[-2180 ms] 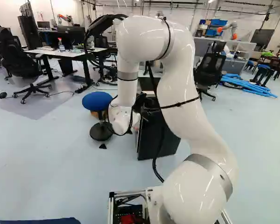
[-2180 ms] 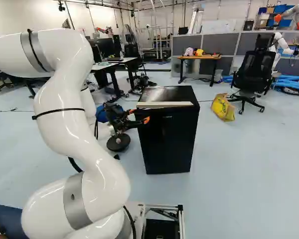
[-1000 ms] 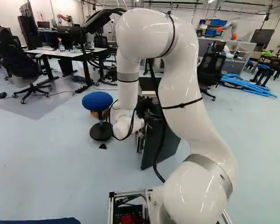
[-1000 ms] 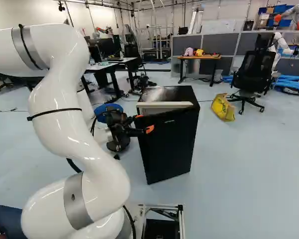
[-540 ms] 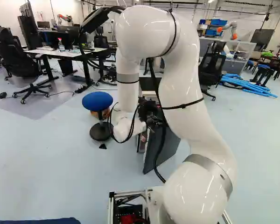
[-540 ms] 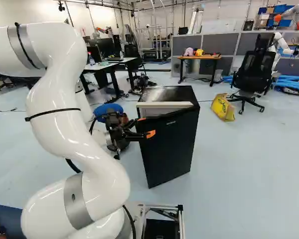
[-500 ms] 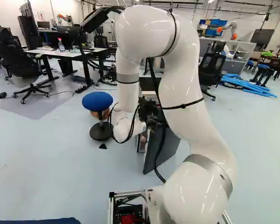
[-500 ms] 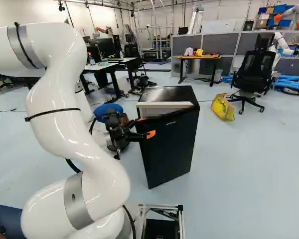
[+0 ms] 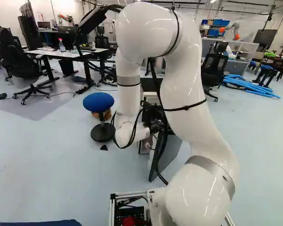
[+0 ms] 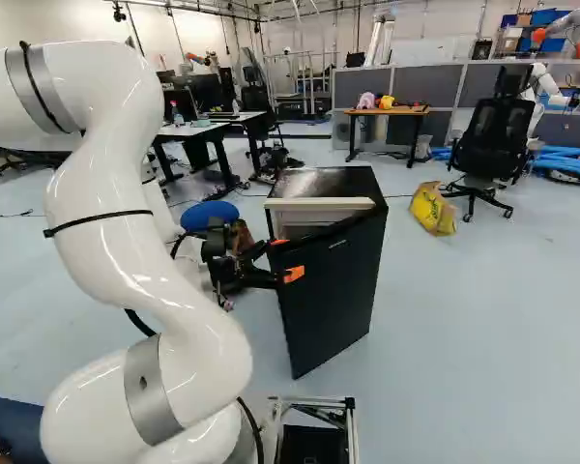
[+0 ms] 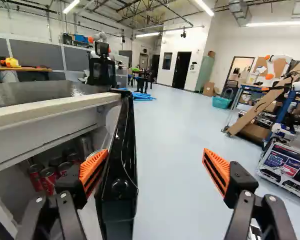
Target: Grab a drink from the fridge
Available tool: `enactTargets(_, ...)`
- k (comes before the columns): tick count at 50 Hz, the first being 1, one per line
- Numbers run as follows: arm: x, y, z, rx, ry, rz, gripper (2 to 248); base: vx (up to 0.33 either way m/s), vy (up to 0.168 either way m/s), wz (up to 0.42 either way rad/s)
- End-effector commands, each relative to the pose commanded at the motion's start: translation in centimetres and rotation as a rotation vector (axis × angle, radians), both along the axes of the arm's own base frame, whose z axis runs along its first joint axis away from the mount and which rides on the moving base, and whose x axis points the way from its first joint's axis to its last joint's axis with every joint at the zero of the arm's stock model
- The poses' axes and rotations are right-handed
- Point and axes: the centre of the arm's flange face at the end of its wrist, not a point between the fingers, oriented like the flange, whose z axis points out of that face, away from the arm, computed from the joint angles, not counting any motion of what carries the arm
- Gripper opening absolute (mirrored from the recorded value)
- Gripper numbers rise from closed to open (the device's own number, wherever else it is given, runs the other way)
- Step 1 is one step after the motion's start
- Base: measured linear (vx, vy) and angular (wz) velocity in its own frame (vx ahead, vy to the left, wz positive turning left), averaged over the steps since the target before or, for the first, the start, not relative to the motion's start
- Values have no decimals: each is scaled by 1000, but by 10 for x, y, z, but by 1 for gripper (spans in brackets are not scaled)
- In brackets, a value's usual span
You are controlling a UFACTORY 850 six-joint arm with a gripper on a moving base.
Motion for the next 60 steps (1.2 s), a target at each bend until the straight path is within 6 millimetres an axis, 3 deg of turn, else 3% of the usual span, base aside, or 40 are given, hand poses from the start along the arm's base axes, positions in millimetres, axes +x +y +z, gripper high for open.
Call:
enactTargets(28,-16,-14,1,-20,-1,-189,247,0,0,0)
enactTargets(60,-11,-39,4,30,-42,-490,247,0,0,0)
